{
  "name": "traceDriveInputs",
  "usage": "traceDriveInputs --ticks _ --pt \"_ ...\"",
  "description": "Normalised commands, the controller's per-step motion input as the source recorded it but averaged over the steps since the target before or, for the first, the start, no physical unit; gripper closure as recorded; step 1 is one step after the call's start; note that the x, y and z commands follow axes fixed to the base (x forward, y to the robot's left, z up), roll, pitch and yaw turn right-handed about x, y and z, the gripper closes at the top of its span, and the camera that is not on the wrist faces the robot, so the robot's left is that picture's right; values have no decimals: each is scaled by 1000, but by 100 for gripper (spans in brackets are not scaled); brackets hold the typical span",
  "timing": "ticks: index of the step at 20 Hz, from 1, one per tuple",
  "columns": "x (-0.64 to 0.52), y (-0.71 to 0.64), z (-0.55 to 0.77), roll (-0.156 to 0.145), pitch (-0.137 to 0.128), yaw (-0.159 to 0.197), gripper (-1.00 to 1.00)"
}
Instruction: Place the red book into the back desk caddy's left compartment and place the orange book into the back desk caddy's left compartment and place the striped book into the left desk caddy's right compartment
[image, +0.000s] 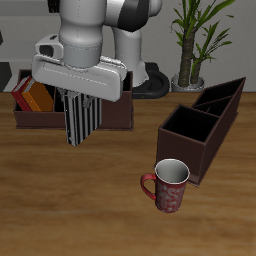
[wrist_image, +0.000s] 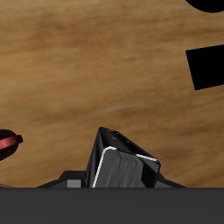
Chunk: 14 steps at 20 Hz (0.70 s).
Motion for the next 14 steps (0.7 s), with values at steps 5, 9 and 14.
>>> traceDriveInputs --ticks 5,9,14 --pt "-344 183 450 6 -41 8 100" --pt "-331 431 290 20 -44 62 100" --pt "-254 487 169 2 -14 51 100"
